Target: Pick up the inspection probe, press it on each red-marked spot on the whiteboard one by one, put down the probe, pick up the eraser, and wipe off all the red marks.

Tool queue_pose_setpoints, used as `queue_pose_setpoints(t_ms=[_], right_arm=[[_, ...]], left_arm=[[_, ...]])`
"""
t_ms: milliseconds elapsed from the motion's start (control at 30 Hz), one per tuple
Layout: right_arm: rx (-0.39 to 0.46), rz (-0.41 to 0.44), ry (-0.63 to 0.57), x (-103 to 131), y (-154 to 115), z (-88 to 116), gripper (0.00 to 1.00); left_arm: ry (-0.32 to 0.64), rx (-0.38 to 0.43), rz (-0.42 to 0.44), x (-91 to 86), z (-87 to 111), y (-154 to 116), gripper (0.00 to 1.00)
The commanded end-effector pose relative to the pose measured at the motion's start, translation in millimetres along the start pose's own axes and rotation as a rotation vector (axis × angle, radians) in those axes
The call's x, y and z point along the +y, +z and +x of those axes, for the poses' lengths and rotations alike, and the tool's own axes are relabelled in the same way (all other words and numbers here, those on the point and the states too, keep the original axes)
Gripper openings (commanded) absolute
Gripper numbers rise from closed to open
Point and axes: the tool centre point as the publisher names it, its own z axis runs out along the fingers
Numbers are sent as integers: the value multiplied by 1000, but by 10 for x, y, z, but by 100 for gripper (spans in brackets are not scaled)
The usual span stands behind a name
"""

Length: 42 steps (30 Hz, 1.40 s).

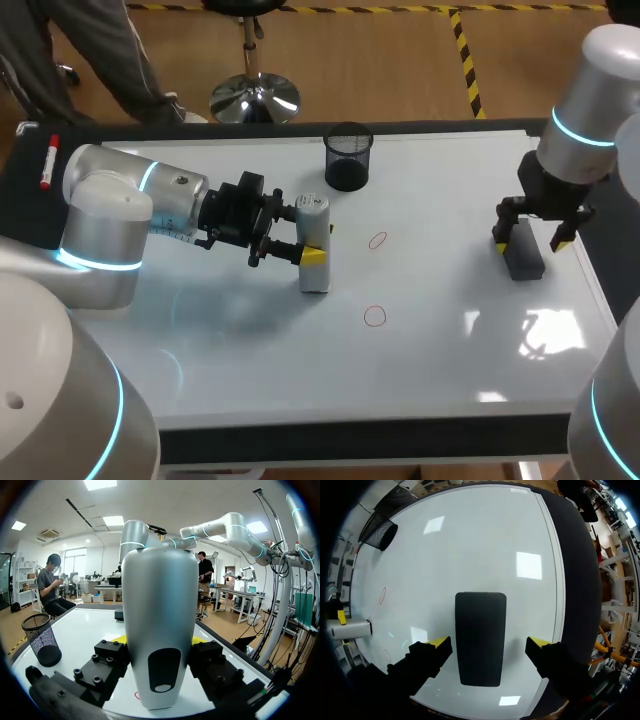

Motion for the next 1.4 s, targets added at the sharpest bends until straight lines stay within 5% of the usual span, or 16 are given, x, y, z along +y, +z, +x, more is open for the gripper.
queue_pose_setpoints(t_ms=[33,133,200,333,400,1400], right_arm=[[3,-1,1,3,57,3,100],[-1,-5,4,-3,66,5,100],[-7,-10,2,-16,82,13,65],[-13,-15,2,-27,114,20,35],[-18,-24,8,-28,117,20,0],[-41,-56,21,-131,-113,53,0]], left_arm=[[0,0,3,94,8,16,0],[0,0,3,94,8,16,0],[0,0,3,94,8,16,0],[0,0,3,94,8,16,0],[0,0,3,94,8,16,0],[0,0,3,94,8,16,0]])
